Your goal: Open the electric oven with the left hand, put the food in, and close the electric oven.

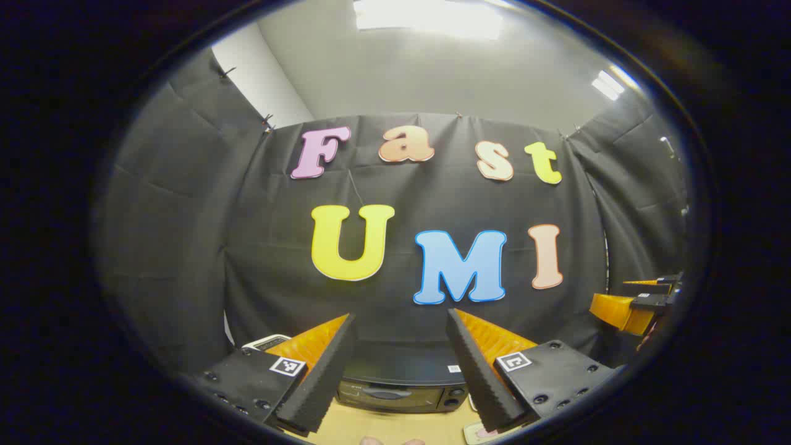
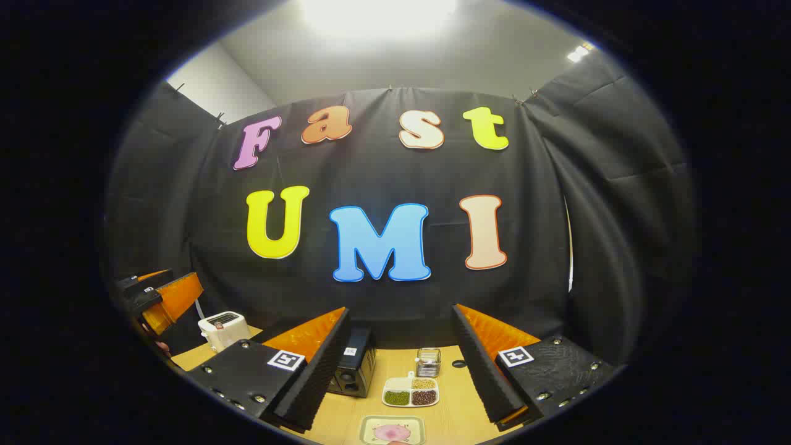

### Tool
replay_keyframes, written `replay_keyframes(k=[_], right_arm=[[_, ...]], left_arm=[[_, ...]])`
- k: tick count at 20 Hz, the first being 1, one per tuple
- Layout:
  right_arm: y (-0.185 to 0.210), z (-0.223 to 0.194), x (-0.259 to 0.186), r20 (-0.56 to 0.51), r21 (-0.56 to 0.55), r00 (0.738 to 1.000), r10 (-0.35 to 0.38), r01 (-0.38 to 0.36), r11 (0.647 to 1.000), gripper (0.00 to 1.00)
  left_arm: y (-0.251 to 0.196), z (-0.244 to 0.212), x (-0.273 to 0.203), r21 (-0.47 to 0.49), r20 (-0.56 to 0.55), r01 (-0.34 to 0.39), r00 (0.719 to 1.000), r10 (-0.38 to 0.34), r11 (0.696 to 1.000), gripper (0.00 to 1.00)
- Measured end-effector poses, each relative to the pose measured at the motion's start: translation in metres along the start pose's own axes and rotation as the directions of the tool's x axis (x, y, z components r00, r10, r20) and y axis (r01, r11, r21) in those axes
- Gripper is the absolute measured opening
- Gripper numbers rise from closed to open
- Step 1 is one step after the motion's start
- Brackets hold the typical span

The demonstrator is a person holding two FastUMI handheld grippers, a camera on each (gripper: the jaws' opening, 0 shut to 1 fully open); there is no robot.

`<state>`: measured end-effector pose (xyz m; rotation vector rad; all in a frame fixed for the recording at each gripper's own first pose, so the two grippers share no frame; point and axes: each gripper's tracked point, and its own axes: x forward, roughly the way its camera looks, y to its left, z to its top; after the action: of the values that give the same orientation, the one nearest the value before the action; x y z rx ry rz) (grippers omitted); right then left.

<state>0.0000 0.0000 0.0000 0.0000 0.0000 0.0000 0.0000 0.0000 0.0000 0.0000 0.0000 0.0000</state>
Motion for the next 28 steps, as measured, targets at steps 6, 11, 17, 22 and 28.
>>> replay_keyframes(k=[6,11,17,22,28], right_arm=[[0.011,0.005,0.006,0.007,0.003,0.999,-0.044,0.044,0.999,0.98],[0.028,0.003,0.009,0.002,0.007,0.999,-0.051,0.051,0.999,0.98],[0.031,0.002,0.015,-0.001,0.01,0.999,-0.051,0.051,0.999,0.98],[0.027,-0.005,0.018,-0.019,0.011,0.998,-0.053,0.054,0.999,0.98],[0.013,-0.024,0.02,-0.059,-0.032,0.995,-0.075,0.073,0.997,0.98]], left_arm=[[0.014,0.008,0.018,0.016,0.008,0.036,0.999,-0.037,0.999,1.0],[0.026,0.001,0.031,0.007,-0.016,0.058,0.998,-0.058,0.998,1.0],[0.028,-0.007,0.033,0.01,-0.031,0.086,0.996,-0.085,0.996,1.0],[0.025,-0.02,0.044,0.02,-0.05,0.099,0.994,-0.098,0.995,1.0],[0.022,-0.087,0.077,0.0,-0.152,0.112,0.982,-0.11,0.994,0.97]])
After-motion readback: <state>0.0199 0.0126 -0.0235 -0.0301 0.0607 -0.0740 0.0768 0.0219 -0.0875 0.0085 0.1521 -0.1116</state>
